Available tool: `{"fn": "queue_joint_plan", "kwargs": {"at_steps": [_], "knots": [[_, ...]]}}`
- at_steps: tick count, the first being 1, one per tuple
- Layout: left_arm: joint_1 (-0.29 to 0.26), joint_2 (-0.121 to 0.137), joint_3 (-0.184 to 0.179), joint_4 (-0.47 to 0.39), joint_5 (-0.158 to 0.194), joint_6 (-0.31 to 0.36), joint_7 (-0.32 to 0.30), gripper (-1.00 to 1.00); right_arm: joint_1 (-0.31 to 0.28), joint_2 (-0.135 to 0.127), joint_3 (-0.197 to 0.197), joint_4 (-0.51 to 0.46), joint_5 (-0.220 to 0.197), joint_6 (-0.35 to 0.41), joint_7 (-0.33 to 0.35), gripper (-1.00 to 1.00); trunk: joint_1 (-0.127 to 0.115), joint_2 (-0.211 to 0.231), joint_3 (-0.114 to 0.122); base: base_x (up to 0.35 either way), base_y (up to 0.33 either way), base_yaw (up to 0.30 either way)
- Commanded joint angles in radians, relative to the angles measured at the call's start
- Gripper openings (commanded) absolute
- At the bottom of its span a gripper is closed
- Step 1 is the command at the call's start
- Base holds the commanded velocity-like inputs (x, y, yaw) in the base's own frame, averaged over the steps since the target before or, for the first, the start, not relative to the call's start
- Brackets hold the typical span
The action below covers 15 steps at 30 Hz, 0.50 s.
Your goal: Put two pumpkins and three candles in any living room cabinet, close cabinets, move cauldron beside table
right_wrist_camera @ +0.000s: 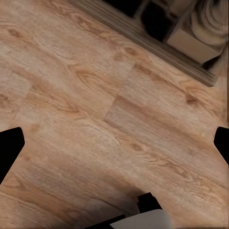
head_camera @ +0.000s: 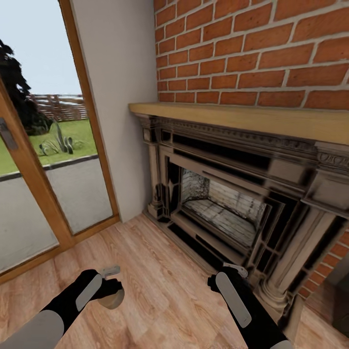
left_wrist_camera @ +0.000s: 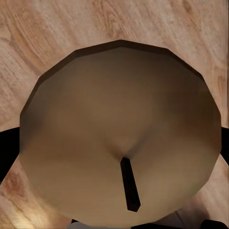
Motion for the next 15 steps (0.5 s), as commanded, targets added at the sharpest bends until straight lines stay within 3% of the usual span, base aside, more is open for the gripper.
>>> {"fn": "queue_joint_plan", "kwargs": {"at_steps": [1,15], "knots": [[-0.001,0.002,-0.007,-0.003,0.010,0.002,0.009,-1.00,-0.001,0.000,0.002,-0.001,-0.008,0.003,-0.010,1.00,0.000,-0.001,-0.001,0.000,0.000,-0.277],[-0.001,0.000,-0.007,-0.003,0.009,0.002,0.009,-1.00,-0.001,0.000,0.002,-0.001,-0.008,0.003,-0.010,1.00,0.000,-0.001,-0.001,0.000,0.000,-0.277]]}}
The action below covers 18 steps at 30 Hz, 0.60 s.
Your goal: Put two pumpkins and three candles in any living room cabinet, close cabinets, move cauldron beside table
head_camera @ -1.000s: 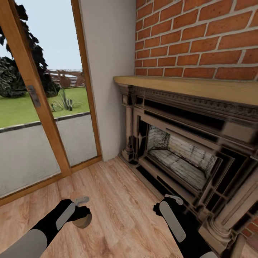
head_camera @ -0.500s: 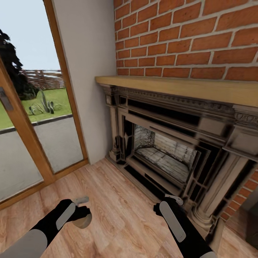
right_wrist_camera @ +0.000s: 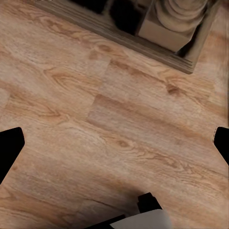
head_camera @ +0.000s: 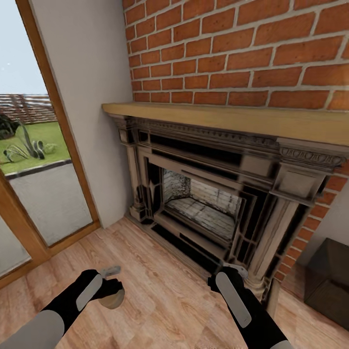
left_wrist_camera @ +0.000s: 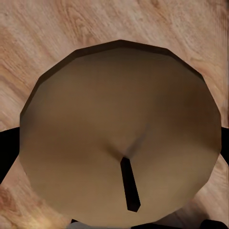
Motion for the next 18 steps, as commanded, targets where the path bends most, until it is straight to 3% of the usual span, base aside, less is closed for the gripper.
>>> {"fn": "queue_joint_plan", "kwargs": {"at_steps": [1,18], "knots": [[-0.001,0.002,-0.007,-0.003,0.010,0.002,0.009,-1.00,-0.001,0.000,0.002,-0.001,-0.008,0.003,-0.010,1.00,0.000,-0.001,-0.001,0.000,0.000,-0.277],[-0.001,0.004,-0.007,-0.003,0.010,0.002,0.009,-1.00,-0.001,0.000,0.002,-0.001,-0.008,0.003,-0.009,1.00,0.000,-0.001,-0.001,0.000,0.000,-0.277]]}}
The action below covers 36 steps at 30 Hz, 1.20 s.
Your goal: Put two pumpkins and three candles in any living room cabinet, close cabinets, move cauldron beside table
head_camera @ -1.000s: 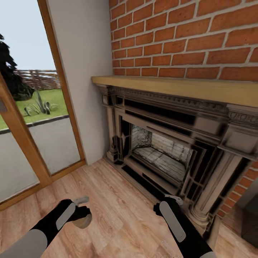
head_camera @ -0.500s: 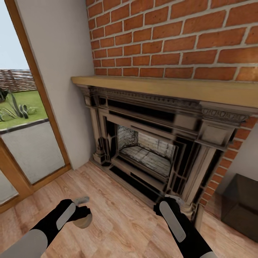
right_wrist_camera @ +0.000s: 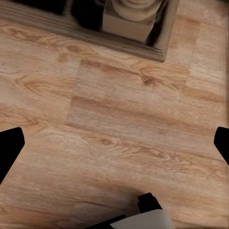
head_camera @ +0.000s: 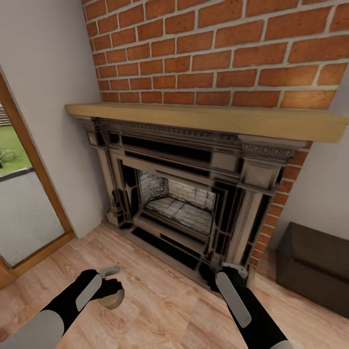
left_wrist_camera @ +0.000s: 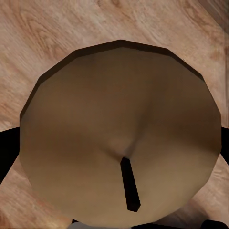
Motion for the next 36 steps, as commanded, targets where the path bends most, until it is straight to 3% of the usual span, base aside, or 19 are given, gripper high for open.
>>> {"fn": "queue_joint_plan", "kwargs": {"at_steps": [1,36], "knots": [[-0.001,0.002,-0.007,-0.003,0.009,0.002,0.009,-1.00,-0.001,0.000,0.002,-0.001,-0.008,0.003,-0.010,1.00,0.000,-0.001,-0.001,0.000,0.000,-0.277],[-0.001,-0.001,-0.007,-0.001,0.009,0.002,0.009,-1.00,-0.001,0.000,0.001,0.002,-0.010,0.003,-0.004,1.00,0.000,-0.001,-0.001,0.000,0.000,-0.277]]}}
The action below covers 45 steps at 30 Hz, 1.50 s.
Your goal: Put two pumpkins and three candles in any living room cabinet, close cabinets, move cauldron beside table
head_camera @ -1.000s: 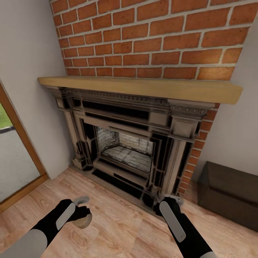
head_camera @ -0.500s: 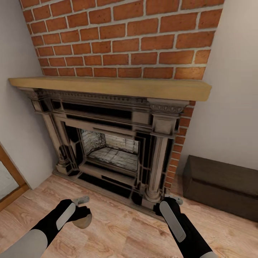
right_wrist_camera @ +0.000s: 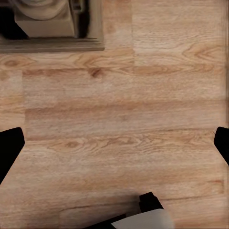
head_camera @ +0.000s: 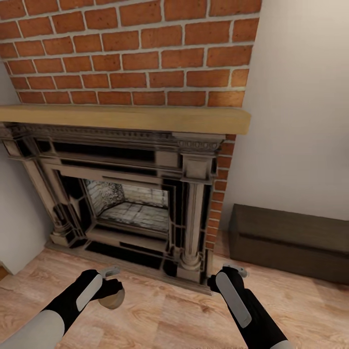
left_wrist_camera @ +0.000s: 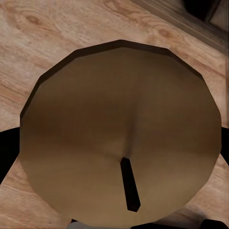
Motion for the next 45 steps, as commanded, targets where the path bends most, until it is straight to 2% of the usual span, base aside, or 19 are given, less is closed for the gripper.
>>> {"fn": "queue_joint_plan", "kwargs": {"at_steps": [1,45], "knots": [[-0.001,0.002,-0.007,-0.003,0.009,0.002,0.009,-1.00,-0.001,0.000,0.001,0.000,-0.008,0.003,-0.010,1.00,0.000,-0.001,-0.001,0.000,0.000,-0.277],[-0.001,-0.002,-0.007,0.002,0.006,0.002,0.010,-1.00,-0.001,0.000,0.001,0.003,-0.008,0.003,-0.010,1.00,0.000,-0.001,-0.001,0.000,0.000,-0.277]]}}
